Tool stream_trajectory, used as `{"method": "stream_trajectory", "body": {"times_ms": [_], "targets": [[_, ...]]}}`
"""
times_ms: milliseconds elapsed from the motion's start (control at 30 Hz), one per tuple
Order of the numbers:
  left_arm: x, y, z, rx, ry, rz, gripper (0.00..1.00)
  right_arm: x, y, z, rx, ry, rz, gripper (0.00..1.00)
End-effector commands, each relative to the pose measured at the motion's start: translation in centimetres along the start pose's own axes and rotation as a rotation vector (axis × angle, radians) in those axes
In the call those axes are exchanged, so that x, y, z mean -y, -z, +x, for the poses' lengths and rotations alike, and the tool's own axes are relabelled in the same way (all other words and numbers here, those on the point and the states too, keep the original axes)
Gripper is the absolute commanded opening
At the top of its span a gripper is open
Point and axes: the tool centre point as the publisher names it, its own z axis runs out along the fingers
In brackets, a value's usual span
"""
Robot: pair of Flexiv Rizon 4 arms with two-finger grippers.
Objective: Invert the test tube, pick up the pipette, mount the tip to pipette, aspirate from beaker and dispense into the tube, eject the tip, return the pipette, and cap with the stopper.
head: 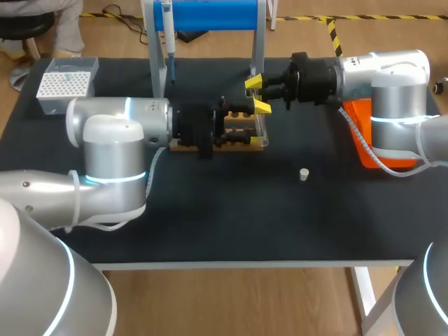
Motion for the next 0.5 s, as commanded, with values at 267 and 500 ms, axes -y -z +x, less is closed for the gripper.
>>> {"method": "stream_trajectory", "body": {"times_ms": [267, 500], "targets": [[-0.04, 0.12, 0.26, 0.006, -0.004, 0.038, 0.69, -0.01, 0.03, 0.08, 0.002, 0.0, 0.0, 0.0], [-0.03, 0.2, 0.27, 0.006, -0.007, 0.038, 0.45, -0.01, 0.03, 0.08, 0.002, 0.0, 0.0, 0.0]]}}
